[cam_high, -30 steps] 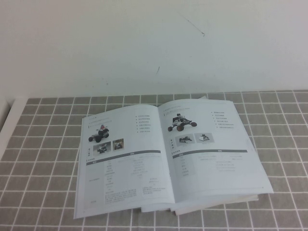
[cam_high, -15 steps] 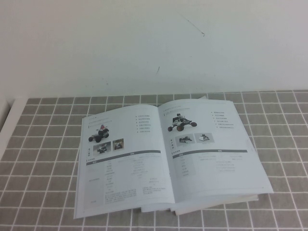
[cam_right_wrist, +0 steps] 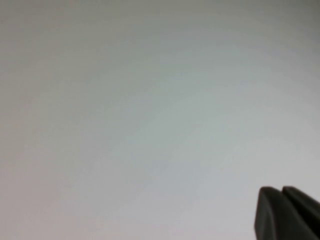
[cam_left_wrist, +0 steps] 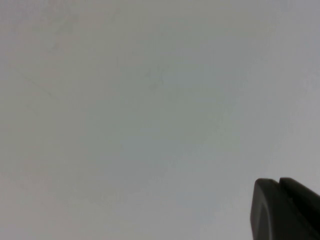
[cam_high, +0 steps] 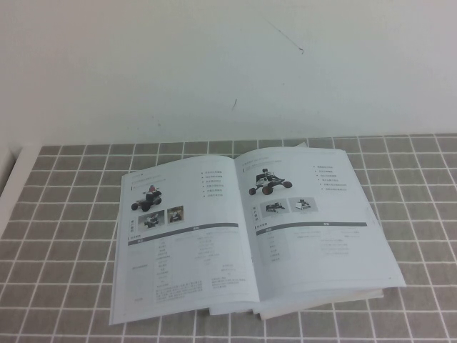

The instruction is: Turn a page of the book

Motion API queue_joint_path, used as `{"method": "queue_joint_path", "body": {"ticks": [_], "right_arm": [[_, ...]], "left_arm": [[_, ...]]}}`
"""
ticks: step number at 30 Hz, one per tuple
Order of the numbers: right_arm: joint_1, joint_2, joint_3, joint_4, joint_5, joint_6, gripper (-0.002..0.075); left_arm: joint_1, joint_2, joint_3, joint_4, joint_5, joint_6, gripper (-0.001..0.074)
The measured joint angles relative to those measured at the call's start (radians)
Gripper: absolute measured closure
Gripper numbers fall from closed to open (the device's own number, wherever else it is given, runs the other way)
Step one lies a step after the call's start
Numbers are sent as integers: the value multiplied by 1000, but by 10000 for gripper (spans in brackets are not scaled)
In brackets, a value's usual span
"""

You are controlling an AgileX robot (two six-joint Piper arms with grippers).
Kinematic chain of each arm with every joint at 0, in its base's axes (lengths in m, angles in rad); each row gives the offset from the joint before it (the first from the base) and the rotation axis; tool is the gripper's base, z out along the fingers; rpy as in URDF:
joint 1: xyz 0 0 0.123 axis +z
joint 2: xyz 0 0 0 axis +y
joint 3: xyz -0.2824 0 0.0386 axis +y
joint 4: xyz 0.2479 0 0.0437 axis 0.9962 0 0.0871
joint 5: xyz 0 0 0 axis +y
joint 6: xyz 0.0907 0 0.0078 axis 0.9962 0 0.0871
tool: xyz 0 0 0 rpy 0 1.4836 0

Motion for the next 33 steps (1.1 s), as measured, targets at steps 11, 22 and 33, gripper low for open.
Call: {"method": "queue_joint_path", "body": {"ticks": [11,22,33], "right_arm": [[0,0,-135,232,-95,0,729],[0,37,-608,235,280,18,729],[0,264,-818,235,841,-64,729]], "left_arm": [[0,0,-51,272,-428,-152,738],[0,20,-618,420,48,-16,738],[0,267,-849,421,577,15,738]]}}
